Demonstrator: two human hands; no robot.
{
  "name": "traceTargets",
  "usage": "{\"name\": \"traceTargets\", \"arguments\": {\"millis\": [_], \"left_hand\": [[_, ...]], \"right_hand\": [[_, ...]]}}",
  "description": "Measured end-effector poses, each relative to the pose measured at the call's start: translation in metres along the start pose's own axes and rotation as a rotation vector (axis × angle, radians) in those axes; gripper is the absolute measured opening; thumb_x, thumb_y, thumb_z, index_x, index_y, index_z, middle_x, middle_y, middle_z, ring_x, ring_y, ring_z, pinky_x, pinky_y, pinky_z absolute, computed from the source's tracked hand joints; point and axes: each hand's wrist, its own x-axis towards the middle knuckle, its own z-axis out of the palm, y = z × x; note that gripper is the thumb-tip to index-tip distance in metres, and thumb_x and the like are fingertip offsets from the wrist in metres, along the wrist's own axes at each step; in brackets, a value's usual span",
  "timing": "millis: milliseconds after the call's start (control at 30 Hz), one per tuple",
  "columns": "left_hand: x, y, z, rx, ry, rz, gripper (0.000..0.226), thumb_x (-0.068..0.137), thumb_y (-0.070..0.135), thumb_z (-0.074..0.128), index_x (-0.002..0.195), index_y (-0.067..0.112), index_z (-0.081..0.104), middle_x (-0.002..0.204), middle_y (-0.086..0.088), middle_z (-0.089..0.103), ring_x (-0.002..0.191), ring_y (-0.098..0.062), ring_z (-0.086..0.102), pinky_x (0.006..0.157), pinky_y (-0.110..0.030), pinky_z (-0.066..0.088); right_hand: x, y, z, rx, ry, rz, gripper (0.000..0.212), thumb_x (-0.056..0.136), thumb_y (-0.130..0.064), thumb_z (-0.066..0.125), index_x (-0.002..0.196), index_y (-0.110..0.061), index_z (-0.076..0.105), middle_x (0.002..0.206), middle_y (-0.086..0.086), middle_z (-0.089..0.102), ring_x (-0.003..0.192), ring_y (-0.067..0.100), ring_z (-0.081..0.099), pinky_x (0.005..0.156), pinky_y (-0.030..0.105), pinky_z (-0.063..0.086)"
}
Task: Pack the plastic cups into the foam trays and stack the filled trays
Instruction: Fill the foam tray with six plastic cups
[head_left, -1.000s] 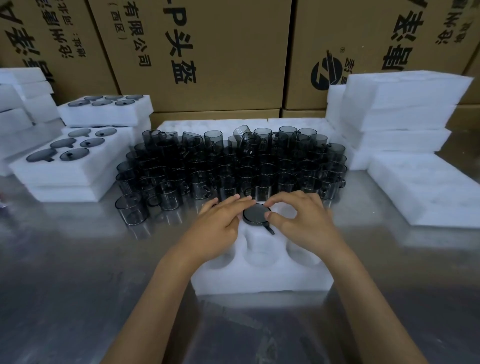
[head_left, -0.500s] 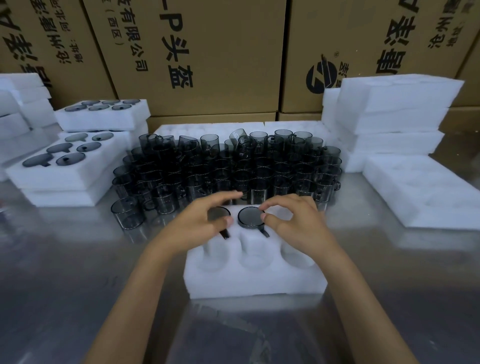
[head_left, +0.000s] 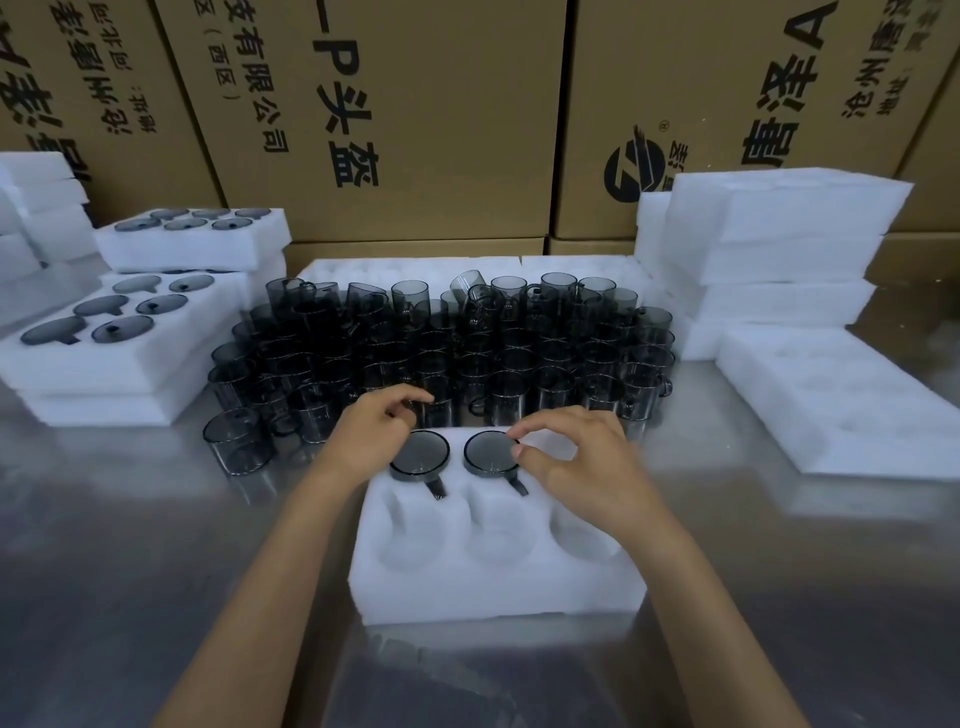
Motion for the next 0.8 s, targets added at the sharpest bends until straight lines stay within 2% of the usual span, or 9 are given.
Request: {"name": "traceTargets", "arguments": {"millis": [100, 200, 300, 467, 567, 667, 733, 800], "left_hand": [[-0.006, 0.002, -0.002, 0.012, 0.038, -0.029, 0.023, 0.093, 0.012, 0.057, 0.085, 0.031, 0.069, 0.082, 0.000, 0.066, 0.071, -0.010, 0.054, 0.065, -0.020, 0.040], [-0.011, 0.003, -0.002, 0.004, 0.062, -0.052, 0.011, 0.089, 0.026, 0.066, 0.078, 0.027, 0.066, 0.084, 0.009, 0.069, 0.086, -0.010, 0.062, 0.070, -0.022, 0.041], [-0.016, 0.005, 0.002, -0.041, 0.083, -0.075, 0.020, 0.082, 0.039, 0.074, 0.077, 0.023, 0.064, 0.078, 0.016, 0.068, 0.087, -0.001, 0.061, 0.070, -0.020, 0.039], [-0.020, 0.008, 0.006, -0.037, 0.136, -0.070, 0.034, 0.079, 0.045, 0.076, 0.072, 0.017, 0.059, 0.070, 0.013, 0.064, 0.083, -0.005, 0.059, 0.071, -0.022, 0.040], [-0.021, 0.008, 0.006, -0.071, 0.159, -0.075, 0.029, 0.084, 0.042, 0.074, 0.069, 0.019, 0.066, 0.070, 0.013, 0.067, 0.082, -0.001, 0.061, 0.073, -0.020, 0.040], [-0.019, 0.006, 0.005, -0.013, 0.140, -0.096, 0.021, 0.090, 0.033, 0.067, 0.074, 0.027, 0.077, 0.073, 0.017, 0.071, 0.073, 0.000, 0.059, 0.066, -0.011, 0.040], [-0.016, 0.003, 0.006, 0.039, 0.127, -0.088, 0.027, 0.094, 0.028, 0.062, 0.071, 0.020, 0.073, 0.075, 0.013, 0.069, 0.071, -0.007, 0.053, 0.061, -0.010, 0.040], [-0.017, 0.005, 0.006, 0.034, 0.183, -0.054, 0.026, 0.095, 0.023, 0.061, 0.077, 0.013, 0.077, 0.093, 0.020, 0.072, 0.076, -0.002, 0.054, 0.061, 0.001, 0.038]], "right_hand": [[0.000, 0.000, 0.001, -0.002, 0.002, -0.002, 0.020, 0.088, -0.042, 0.068, 0.083, -0.060, 0.059, 0.119, -0.023, 0.059, 0.119, 0.004, 0.029, 0.114, 0.046, 0.026], [0.000, -0.002, 0.001, -0.012, 0.009, 0.001, 0.022, 0.088, -0.042, 0.068, 0.082, -0.060, 0.058, 0.119, -0.023, 0.060, 0.123, 0.007, 0.031, 0.114, 0.046, 0.027], [-0.001, -0.003, 0.000, -0.010, 0.004, -0.001, 0.022, 0.089, -0.041, 0.068, 0.083, -0.060, 0.058, 0.121, -0.021, 0.060, 0.123, 0.007, 0.031, 0.114, 0.047, 0.026], [-0.002, -0.003, -0.001, -0.013, 0.004, -0.001, 0.020, 0.089, -0.041, 0.068, 0.086, -0.059, 0.060, 0.122, -0.022, 0.059, 0.116, 0.002, 0.027, 0.114, 0.045, 0.025], [-0.002, -0.003, -0.001, -0.014, 0.002, 0.002, 0.019, 0.089, -0.042, 0.068, 0.086, -0.059, 0.060, 0.122, -0.023, 0.059, 0.116, 0.001, 0.026, 0.114, 0.044, 0.024], [-0.002, -0.003, -0.001, -0.014, 0.002, -0.001, 0.021, 0.089, -0.042, 0.068, 0.084, -0.060, 0.059, 0.122, -0.024, 0.059, 0.116, 0.001, 0.026, 0.115, 0.045, 0.024], [-0.002, -0.003, -0.001, -0.017, 0.006, -0.009, 0.022, 0.089, -0.042, 0.068, 0.083, -0.060, 0.058, 0.121, -0.024, 0.059, 0.116, 0.001, 0.027, 0.114, 0.045, 0.025], [-0.001, -0.003, 0.000, -0.017, 0.008, -0.014, 0.022, 0.089, -0.041, 0.068, 0.083, -0.060, 0.058, 0.121, -0.023, 0.060, 0.116, 0.001, 0.027, 0.114, 0.045, 0.025]]}}
